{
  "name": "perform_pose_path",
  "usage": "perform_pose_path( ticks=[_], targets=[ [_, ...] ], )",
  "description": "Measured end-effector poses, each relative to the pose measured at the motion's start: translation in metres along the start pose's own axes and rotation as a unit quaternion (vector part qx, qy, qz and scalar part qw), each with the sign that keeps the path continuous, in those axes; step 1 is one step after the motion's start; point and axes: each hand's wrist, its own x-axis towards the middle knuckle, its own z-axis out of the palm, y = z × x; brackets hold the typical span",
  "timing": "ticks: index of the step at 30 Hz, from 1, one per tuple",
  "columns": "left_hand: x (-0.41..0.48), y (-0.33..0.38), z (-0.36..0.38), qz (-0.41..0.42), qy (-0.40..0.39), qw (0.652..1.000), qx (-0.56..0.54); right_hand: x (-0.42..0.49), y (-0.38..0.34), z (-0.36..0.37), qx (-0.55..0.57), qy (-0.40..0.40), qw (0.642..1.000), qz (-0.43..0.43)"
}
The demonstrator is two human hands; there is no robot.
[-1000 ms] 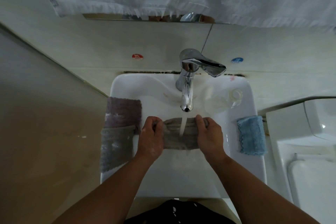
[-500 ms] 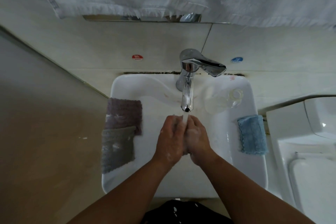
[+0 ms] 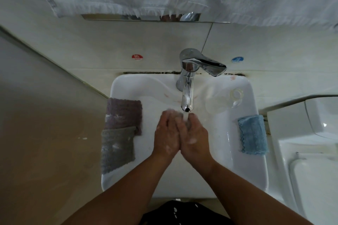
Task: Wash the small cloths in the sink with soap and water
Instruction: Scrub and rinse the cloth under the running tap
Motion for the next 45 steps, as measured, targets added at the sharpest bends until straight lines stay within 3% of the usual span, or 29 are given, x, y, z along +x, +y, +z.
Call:
perform_pose_path(
  ticks=[5,7,9,11,12,13,16,20,22,23,26,29,32,36,39,42,45],
  targets=[
    [-0.01,0.008,0.004,-0.056,-0.064,0.996,-0.031,0.024,0.011,0.0,0.022,0.024,0.992,0.124],
    [0.0,0.004,0.002,-0.081,-0.057,0.995,-0.019,0.012,0.003,0.006,-0.025,-0.015,0.995,0.093],
    [0.007,0.004,-0.002,-0.116,-0.037,0.988,-0.098,-0.001,-0.008,0.007,-0.005,-0.038,0.998,0.048],
    [0.002,-0.003,0.007,-0.067,-0.059,0.996,-0.023,0.004,-0.003,0.003,0.008,-0.023,1.0,0.015],
    [-0.003,-0.008,0.012,-0.02,-0.086,0.996,0.032,0.013,0.002,0.0,0.009,-0.005,1.0,0.023],
    [-0.006,-0.009,0.015,-0.022,-0.12,0.992,0.013,0.023,0.008,-0.002,0.008,0.012,0.999,0.051],
    [-0.005,-0.008,0.011,-0.044,-0.063,0.996,-0.033,0.022,0.008,0.0,-0.024,0.018,0.992,0.125],
    [0.002,-0.003,0.004,-0.135,-0.011,0.988,-0.073,-0.005,-0.006,0.007,-0.017,-0.051,0.998,0.038],
    [-0.004,0.001,0.005,-0.098,-0.035,0.994,-0.024,0.01,0.004,0.003,-0.033,-0.021,0.999,0.031],
    [-0.011,0.009,0.005,-0.067,-0.062,0.996,-0.012,0.021,0.009,-0.001,-0.027,0.002,0.997,0.067],
    [-0.012,0.019,0.005,-0.096,-0.064,0.991,-0.07,0.028,0.018,0.0,0.007,0.019,0.985,0.17],
    [0.002,0.01,0.001,-0.192,-0.025,0.972,-0.136,0.002,0.001,0.003,-0.023,-0.037,0.993,0.112],
    [-0.007,0.009,-0.002,-0.173,-0.065,0.964,-0.191,0.002,-0.005,-0.003,-0.044,-0.043,0.997,0.043],
    [-0.016,0.009,0.001,-0.103,-0.097,0.978,-0.15,0.026,0.005,-0.008,0.0,0.007,0.99,0.141],
    [0.003,-0.002,0.001,-0.143,-0.077,0.984,-0.07,0.003,-0.007,0.002,-0.053,-0.034,0.994,0.087],
    [-0.003,0.003,-0.003,-0.18,-0.06,0.963,-0.192,0.002,-0.011,0.0,-0.017,-0.033,0.997,0.064],
    [-0.018,0.017,0.0,-0.159,-0.109,0.946,-0.259,0.028,0.003,-0.009,0.039,0.016,0.986,0.163]
  ],
)
